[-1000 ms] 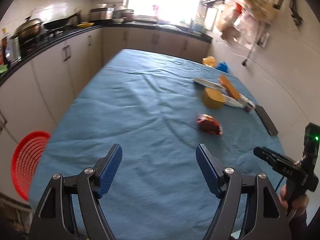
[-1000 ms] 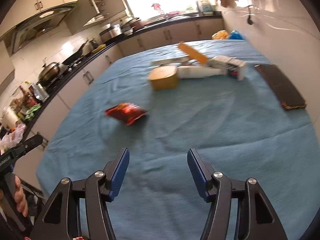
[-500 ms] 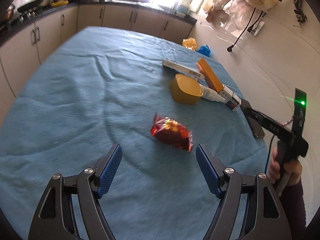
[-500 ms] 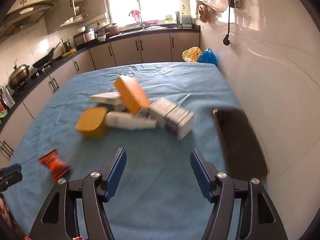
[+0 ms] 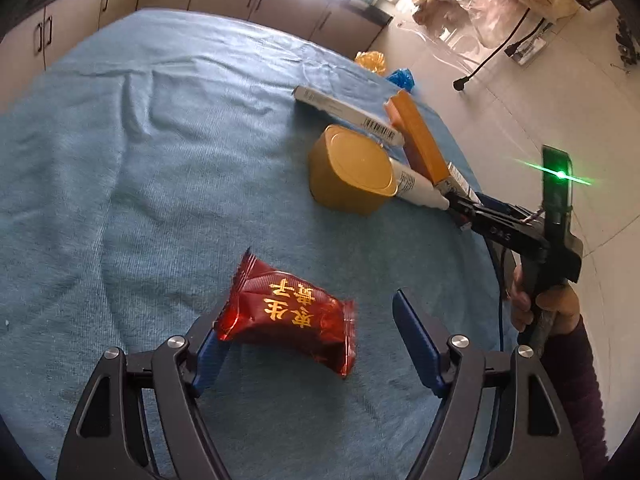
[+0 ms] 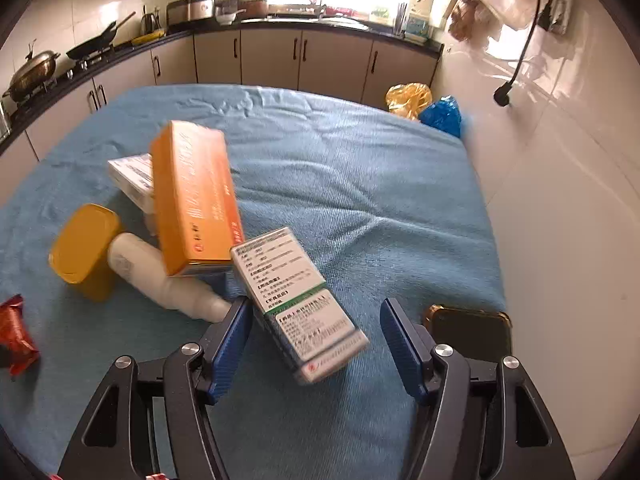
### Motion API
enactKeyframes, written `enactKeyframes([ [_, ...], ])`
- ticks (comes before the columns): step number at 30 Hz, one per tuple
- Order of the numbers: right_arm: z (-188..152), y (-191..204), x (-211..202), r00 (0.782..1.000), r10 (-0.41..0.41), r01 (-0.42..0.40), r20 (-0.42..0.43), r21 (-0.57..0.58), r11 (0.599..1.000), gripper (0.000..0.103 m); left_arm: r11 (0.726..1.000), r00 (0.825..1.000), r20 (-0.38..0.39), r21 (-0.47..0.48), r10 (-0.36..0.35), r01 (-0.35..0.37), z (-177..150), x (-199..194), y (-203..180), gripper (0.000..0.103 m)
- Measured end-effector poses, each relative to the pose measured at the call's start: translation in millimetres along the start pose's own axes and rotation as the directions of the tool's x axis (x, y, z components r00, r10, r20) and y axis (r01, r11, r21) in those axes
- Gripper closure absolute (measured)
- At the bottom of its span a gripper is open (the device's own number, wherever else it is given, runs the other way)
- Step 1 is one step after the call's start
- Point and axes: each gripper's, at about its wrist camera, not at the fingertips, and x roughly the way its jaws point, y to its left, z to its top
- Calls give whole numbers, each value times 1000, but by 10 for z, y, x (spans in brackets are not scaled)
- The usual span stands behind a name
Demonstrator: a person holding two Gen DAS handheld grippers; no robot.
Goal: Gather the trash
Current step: 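Grasp the red snack bag with the left tool while the right tool grasps the white medicine box, then carry the snack bag and medicine box to the red basket and release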
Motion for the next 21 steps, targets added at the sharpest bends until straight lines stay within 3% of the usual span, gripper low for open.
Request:
enactKeyframes([
  [5,-63,-24,100,998,60,-59,-18,34,998,63,1000,1000,7,14,11,-11,-38,31,-98,27],
  [6,-78,-29,103,998,68,-67,-17,43,997,65,1000,1000,9,22,21,-21,-38,38,-121,38],
  [7,-98,-27,81,997,76,-75,-15,56,996,65,999,999,5,32,32,-32,-49,46,-141,61],
  [13,-244,44,-134,993,120,-118,-9,104,988,65,998,999,31,45,40,-41,-110,-74,-158,61],
  [21,-627,265,-665,990,137,-141,38,129,981,65,992,990,127,101,63,-76,-345,-640,-207,61],
])
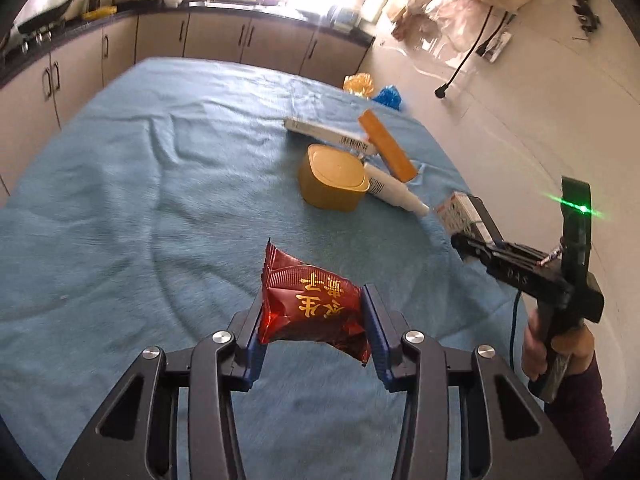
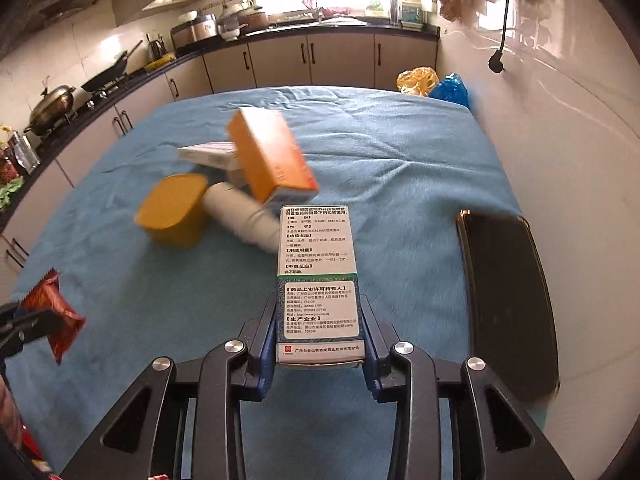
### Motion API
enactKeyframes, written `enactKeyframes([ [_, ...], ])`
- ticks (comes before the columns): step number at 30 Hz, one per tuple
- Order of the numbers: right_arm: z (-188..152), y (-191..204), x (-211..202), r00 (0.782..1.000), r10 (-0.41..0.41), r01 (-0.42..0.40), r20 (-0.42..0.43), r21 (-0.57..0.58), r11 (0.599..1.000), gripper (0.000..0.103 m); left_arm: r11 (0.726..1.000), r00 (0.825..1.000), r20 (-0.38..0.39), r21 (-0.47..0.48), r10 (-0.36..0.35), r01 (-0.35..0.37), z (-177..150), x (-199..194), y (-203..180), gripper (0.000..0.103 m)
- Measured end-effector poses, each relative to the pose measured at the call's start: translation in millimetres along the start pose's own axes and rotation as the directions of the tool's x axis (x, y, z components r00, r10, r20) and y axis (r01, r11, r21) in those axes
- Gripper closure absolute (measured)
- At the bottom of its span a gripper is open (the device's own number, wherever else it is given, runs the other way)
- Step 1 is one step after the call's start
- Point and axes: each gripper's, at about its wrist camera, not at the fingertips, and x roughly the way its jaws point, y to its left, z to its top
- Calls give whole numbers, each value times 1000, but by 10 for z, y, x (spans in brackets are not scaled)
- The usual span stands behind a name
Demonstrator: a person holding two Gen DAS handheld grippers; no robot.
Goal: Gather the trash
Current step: 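Carry the snack bag and medicine box to the red basket and release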
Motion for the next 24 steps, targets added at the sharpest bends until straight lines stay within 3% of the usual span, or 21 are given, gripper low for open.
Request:
enactKeyframes([
  [9,-400,521,-409,996,80,-80,35,-13,997,65,998,994,88,18,59,-61,-300,-657,154,61],
  [16,-652,1053,-546,988,150,-148,37,-52,988,65,990,983,125,-56,134,-128,-564,-1118,556,60],
  [24,-892,1751,-561,980,197,-191,24,-156,969,65,950,943,168,-175,289,-260,-910,-1597,1154,60],
])
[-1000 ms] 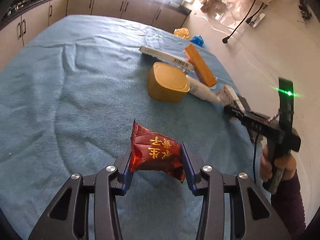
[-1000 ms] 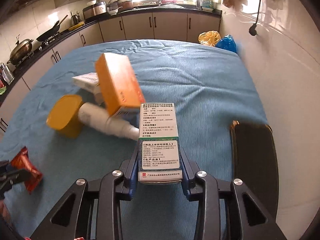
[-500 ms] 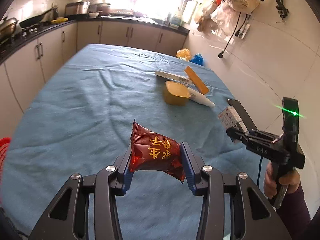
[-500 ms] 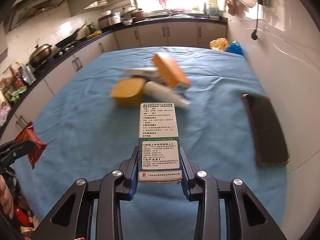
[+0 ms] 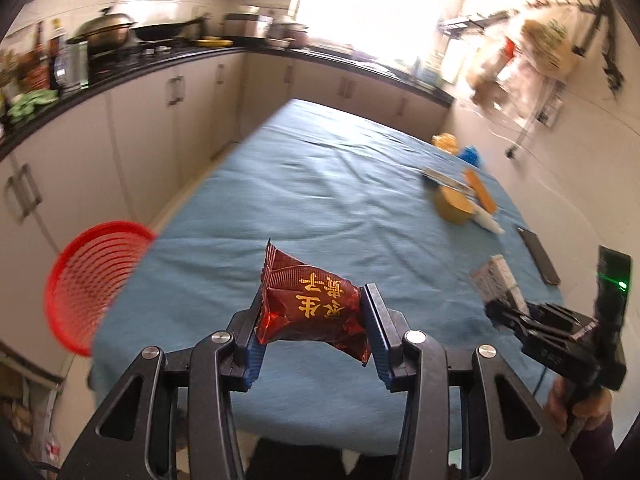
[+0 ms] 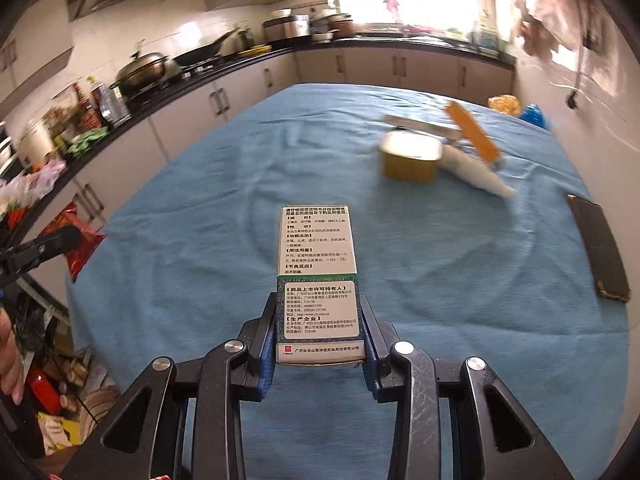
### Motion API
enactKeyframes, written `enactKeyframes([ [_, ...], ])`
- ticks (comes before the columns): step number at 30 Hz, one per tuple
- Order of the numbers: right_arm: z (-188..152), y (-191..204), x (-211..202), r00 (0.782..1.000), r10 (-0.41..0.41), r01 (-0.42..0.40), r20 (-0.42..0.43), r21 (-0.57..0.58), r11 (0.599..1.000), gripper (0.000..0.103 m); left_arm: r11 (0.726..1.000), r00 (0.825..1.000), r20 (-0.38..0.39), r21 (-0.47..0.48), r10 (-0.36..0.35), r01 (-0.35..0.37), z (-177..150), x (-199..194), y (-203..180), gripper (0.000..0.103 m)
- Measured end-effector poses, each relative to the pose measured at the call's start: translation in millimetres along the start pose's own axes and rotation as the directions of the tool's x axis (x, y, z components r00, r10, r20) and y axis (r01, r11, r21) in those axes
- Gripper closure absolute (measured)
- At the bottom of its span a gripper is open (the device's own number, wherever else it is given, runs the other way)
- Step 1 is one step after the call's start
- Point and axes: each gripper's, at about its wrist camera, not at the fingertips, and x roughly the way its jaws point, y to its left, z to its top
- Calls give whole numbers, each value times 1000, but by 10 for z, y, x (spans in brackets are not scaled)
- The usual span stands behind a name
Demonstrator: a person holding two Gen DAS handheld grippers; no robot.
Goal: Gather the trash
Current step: 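Carry the snack bag and medicine box to the red basket and release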
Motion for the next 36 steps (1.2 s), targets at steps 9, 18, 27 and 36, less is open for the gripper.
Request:
enactKeyframes([
  [9,-13,714,76,993,118,-118,12,-56,991,65,974,979,55,-128,194,-186,-124,-292,838,60],
  [18,54,1368,293,976,218,-219,-20,-113,969,65,929,950,59,-240,305,-283,-226,-359,1484,60],
  [27,268,2012,574,959,275,-282,-63,-199,939,65,912,952,40,-300,304,-279,-264,-168,1907,60],
  [36,636,2748,1069,935,337,-355,-113,-253,900,65,914,956,27,-302,293,-271,-93,93,2302,60],
])
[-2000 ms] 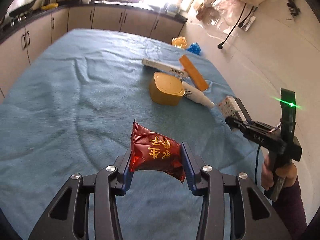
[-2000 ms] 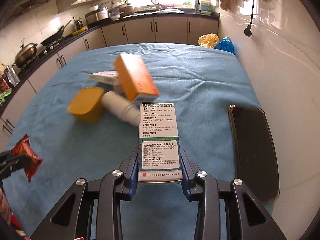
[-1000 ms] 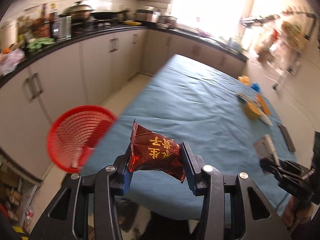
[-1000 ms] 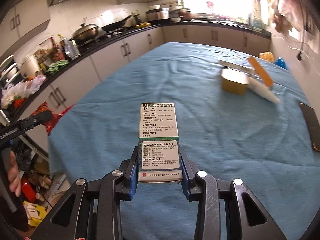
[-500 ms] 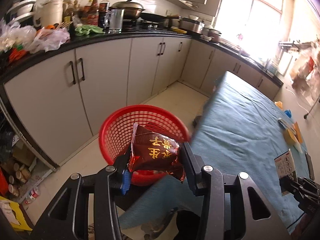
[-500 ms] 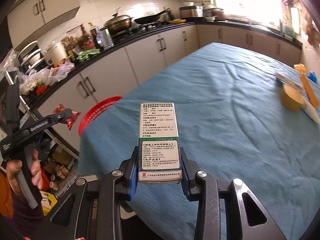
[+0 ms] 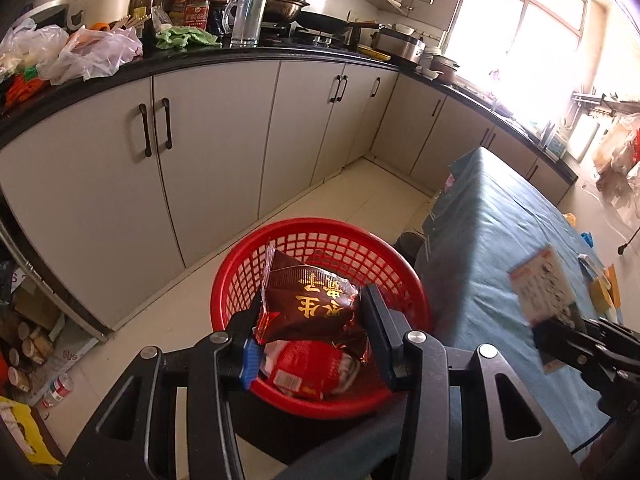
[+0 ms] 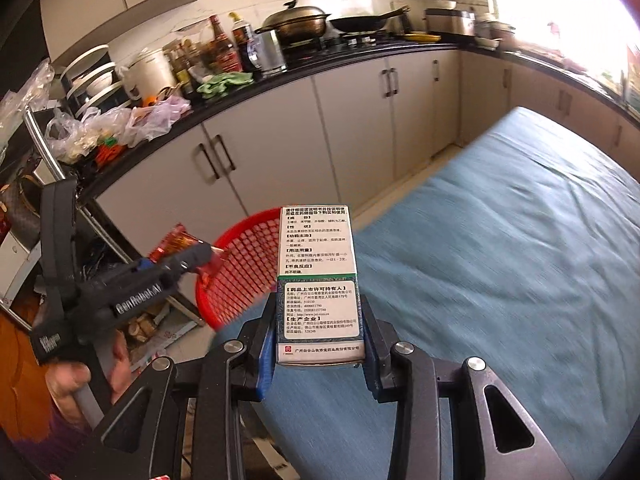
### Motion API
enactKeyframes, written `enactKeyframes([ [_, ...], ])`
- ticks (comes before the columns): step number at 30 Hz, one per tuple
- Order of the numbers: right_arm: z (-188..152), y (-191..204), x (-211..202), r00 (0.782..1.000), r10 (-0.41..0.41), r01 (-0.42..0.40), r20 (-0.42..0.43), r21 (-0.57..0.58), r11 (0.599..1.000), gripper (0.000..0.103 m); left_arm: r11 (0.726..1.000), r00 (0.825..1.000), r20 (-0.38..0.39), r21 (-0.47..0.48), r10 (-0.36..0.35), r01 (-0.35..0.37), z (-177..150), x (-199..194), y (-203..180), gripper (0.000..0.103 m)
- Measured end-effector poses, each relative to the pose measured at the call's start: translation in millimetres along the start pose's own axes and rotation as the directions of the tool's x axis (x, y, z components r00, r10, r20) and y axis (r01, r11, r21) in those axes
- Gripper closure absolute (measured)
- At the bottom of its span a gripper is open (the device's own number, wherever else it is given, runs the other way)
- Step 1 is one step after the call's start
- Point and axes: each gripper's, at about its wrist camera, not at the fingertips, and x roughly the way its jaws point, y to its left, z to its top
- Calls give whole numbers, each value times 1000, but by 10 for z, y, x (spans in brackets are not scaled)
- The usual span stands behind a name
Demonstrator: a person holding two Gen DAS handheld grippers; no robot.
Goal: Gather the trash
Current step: 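Carry the snack bag and medicine box to the red basket and release, then return both tools to the yellow tub and orange box on the table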
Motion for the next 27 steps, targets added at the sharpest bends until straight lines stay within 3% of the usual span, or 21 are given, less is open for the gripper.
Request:
enactKeyframes([
  [5,256,148,382,999,37,-37,-9,-11,999,62,1000,1000,7,-10,-14,14,96,66,87,55],
  [8,356,198,537,999,35,-35,-1,-15,999,47,1000,1000,15,-16,-20,20,123,57,117,48],
  [12,396,182,607,1000,30,-30,4,-2,1000,45,1000,999,30,-14,-16,16,122,9,131,37],
  [27,79,-319,162,999,-54,53,7,99,994,41,996,997,45,65,54,-57,29,-221,-187,31],
])
